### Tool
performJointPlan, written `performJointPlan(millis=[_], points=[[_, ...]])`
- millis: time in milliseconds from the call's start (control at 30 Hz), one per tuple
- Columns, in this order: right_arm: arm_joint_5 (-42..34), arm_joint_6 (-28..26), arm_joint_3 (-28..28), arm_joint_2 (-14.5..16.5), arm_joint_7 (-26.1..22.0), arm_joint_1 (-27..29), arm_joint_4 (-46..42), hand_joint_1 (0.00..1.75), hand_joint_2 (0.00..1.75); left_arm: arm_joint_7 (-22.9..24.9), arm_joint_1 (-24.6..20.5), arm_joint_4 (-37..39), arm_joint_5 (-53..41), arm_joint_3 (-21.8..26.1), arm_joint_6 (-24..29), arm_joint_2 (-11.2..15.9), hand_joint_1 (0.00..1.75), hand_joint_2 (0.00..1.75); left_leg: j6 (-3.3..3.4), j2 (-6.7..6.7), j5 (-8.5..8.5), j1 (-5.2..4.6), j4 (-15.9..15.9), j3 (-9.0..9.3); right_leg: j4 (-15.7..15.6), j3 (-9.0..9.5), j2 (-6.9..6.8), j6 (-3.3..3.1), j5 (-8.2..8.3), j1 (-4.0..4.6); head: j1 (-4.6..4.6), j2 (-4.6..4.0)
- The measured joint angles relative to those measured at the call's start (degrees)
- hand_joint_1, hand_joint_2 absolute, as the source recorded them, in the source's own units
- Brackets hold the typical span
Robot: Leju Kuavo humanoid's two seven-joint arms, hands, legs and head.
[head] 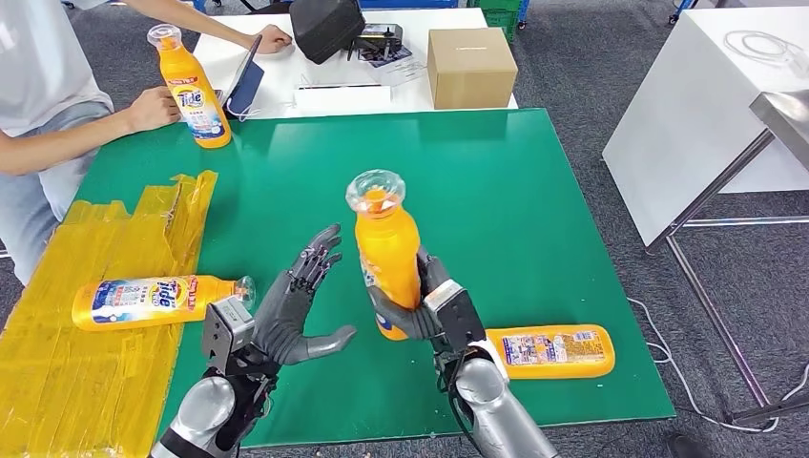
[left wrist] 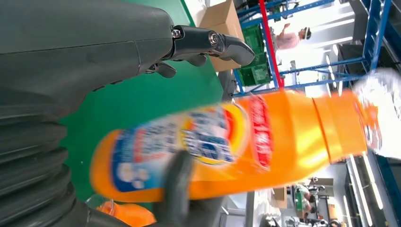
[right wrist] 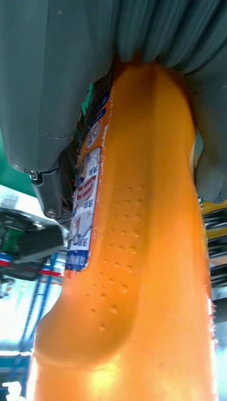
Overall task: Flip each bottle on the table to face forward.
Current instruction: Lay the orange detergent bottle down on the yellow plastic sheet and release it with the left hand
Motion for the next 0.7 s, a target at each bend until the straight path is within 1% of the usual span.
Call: performJointPlan(millis=[367, 700], points=[[1.75, -0.46, 5.02, 1.01, 0.65, -1.24, 4.65, 1.75, 1.75, -0.02, -0.98, 0.55, 0.03, -0.64, 0.3, 0.0, 0.0, 1.75, 0.0, 0.0, 0.0, 0.0, 0.0, 0.0, 0.0, 0.0, 0.0, 0.0, 0.0, 0.0, 0.01, 0.0], [3.04, -1.25, 7.31, 1.44, 0.99, -2.23, 7.98, 1.75, 1.75, -0.03, -1.38, 1.03, 0.27, -0.7, 0.34, 0.0, 0.0, 1.75, 0.0, 0.0, 0.0, 0.0, 0.0, 0.0, 0.0, -0.01, 0.0, 0.0, 0.0, 0.0, 0.01, 0.0]])
